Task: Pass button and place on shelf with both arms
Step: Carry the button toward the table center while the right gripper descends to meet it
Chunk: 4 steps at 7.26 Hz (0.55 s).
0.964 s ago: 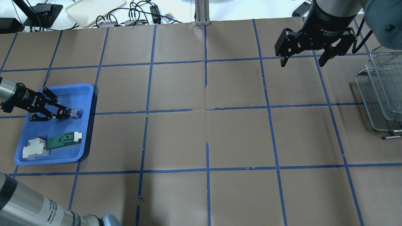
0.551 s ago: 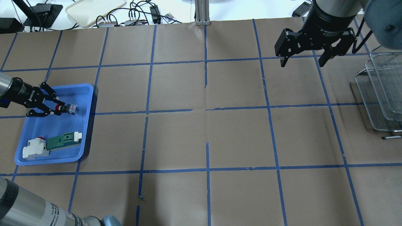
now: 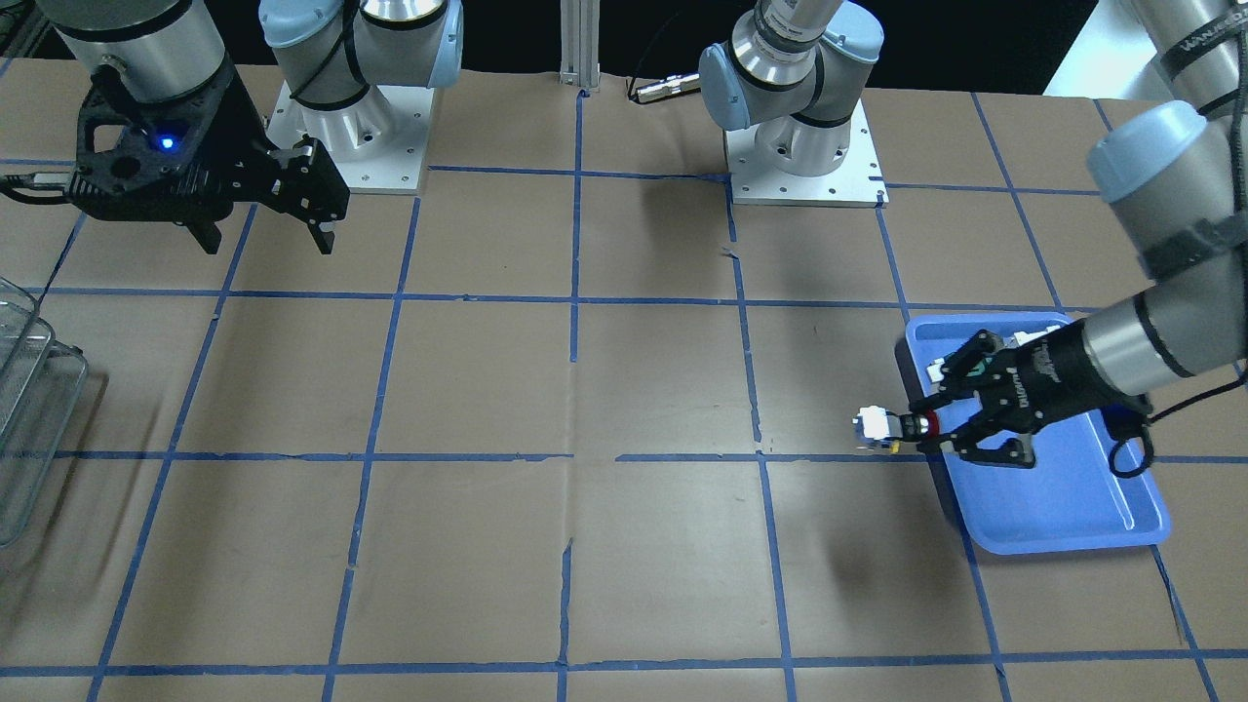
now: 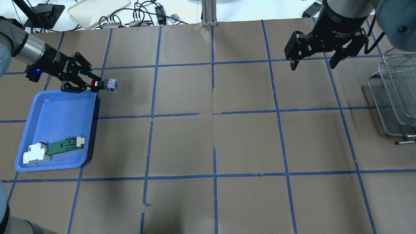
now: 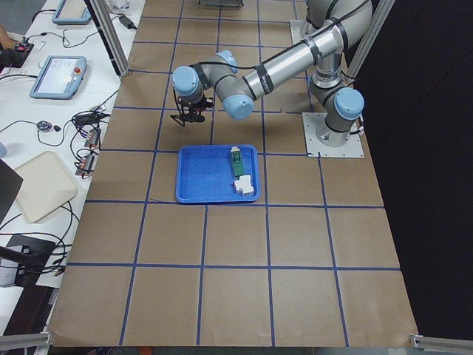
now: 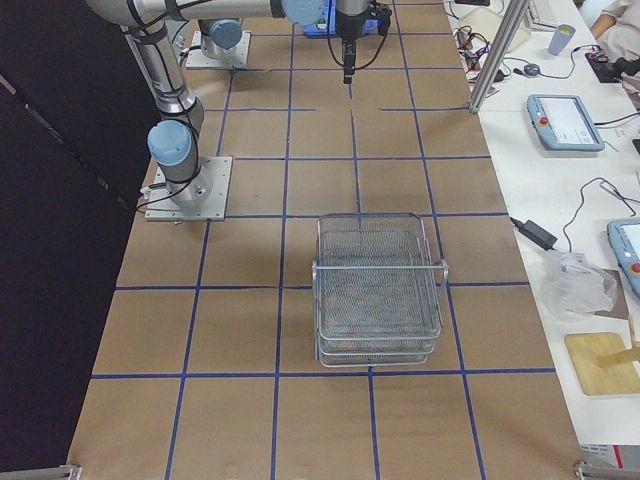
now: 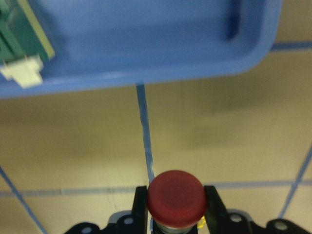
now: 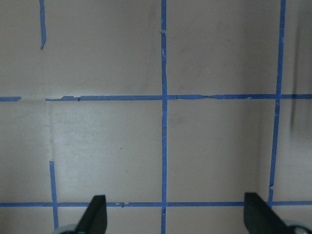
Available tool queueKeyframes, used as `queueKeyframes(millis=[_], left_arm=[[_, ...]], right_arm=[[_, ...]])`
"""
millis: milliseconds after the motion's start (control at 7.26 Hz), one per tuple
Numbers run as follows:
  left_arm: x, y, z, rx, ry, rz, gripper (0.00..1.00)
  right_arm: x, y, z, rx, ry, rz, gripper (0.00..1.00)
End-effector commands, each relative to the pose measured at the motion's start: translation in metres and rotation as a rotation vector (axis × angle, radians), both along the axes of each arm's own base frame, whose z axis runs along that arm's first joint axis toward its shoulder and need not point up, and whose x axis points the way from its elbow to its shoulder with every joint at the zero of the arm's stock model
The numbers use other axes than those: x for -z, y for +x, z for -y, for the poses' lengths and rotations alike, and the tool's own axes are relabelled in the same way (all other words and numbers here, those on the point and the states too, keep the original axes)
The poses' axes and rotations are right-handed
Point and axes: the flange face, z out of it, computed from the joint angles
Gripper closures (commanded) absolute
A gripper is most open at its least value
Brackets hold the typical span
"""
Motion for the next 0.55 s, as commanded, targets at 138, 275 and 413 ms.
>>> queueKeyframes(millis=[138, 275, 413], left_arm=[[-0.062, -0.198, -0.03, -0.044, 0.075, -0.062, 1.0], [-0.072, -0.24, -0.043, -0.059, 0.104, -0.141, 1.0], [-0.075, -0.27, -0.053, -0.072, 0.113, -0.148, 1.0]], right_arm=[[0.0, -0.007, 0.003, -0.171, -0.002, -0.004, 0.0], [0.0, -0.02, 0.006, -0.284, -0.001, -0.007, 0.0], [-0.002, -0.037, 0.005, -0.396, 0.004, -0.003, 0.0]])
